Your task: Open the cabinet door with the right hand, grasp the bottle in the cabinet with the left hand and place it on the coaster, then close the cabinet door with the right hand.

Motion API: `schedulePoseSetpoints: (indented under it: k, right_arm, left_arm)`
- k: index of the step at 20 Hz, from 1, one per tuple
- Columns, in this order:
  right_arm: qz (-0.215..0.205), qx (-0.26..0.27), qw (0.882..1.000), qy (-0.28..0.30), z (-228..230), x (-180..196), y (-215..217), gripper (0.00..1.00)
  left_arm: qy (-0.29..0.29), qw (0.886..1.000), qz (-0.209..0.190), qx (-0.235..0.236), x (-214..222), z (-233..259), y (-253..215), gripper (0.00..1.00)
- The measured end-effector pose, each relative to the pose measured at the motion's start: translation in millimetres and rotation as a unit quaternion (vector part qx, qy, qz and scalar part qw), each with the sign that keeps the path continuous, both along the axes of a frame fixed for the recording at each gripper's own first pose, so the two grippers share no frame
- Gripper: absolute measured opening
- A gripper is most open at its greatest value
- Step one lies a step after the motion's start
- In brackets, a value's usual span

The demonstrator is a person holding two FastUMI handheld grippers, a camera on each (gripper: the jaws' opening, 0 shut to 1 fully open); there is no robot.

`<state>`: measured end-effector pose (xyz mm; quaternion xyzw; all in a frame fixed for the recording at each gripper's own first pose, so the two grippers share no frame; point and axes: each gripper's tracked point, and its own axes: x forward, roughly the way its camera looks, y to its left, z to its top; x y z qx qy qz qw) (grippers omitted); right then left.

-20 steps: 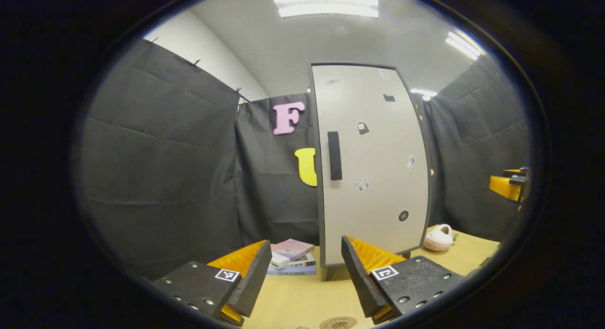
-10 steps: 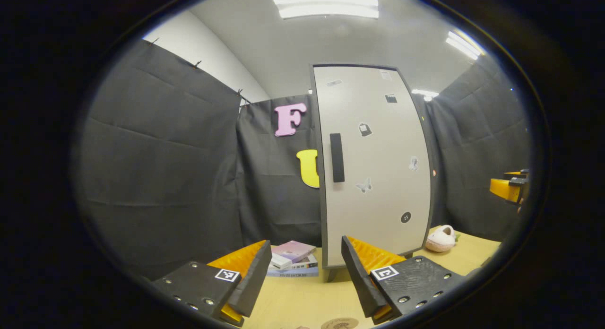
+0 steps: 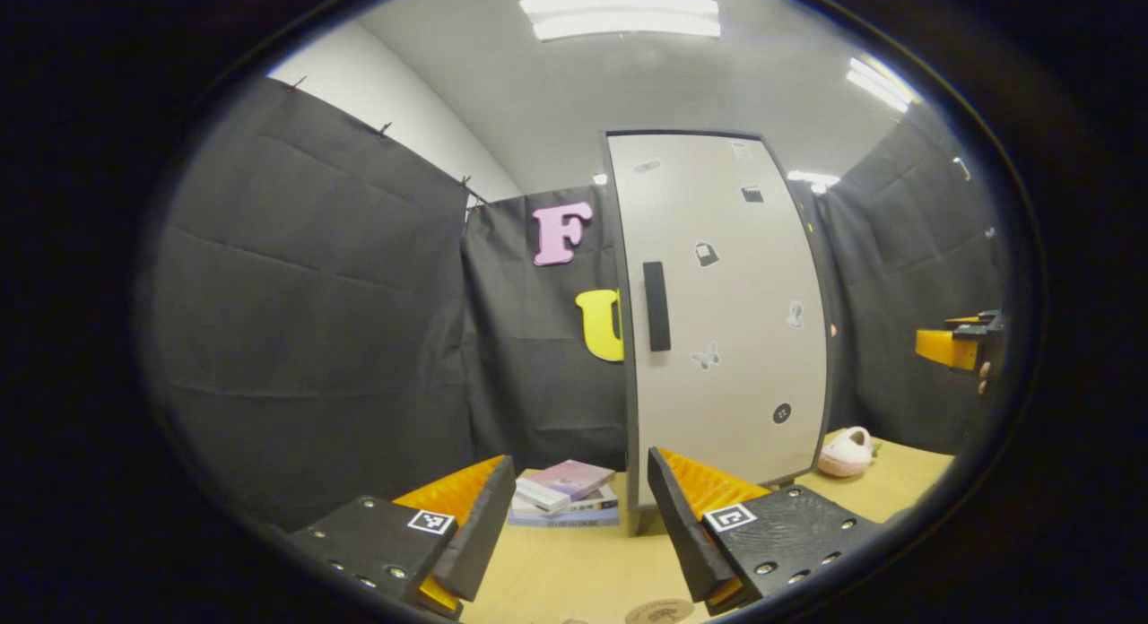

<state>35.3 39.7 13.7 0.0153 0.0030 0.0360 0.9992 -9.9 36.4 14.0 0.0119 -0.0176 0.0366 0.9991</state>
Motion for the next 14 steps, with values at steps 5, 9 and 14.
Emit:
schedulePoseSetpoints:
  k: [5,9,14]
  right_arm:
    - [0.033,0.010,0.999,-0.013,17.6,18.0,37.2,0.95]
    - [0.063,0.018,0.998,-0.022,31.5,33.1,71.9,0.95]
    - [0.094,0.028,0.995,-0.027,42.6,51.0,113.5,0.95]
  left_arm:
    - [-0.001,1.000,0.028,0.000,-15.8,2.6,28.8,0.85]
    - [0.000,0.999,0.054,0.005,-29.1,0.1,56.3,0.85]
    - [0.001,0.996,0.093,0.009,-47.0,-2.1,91.4,0.85]
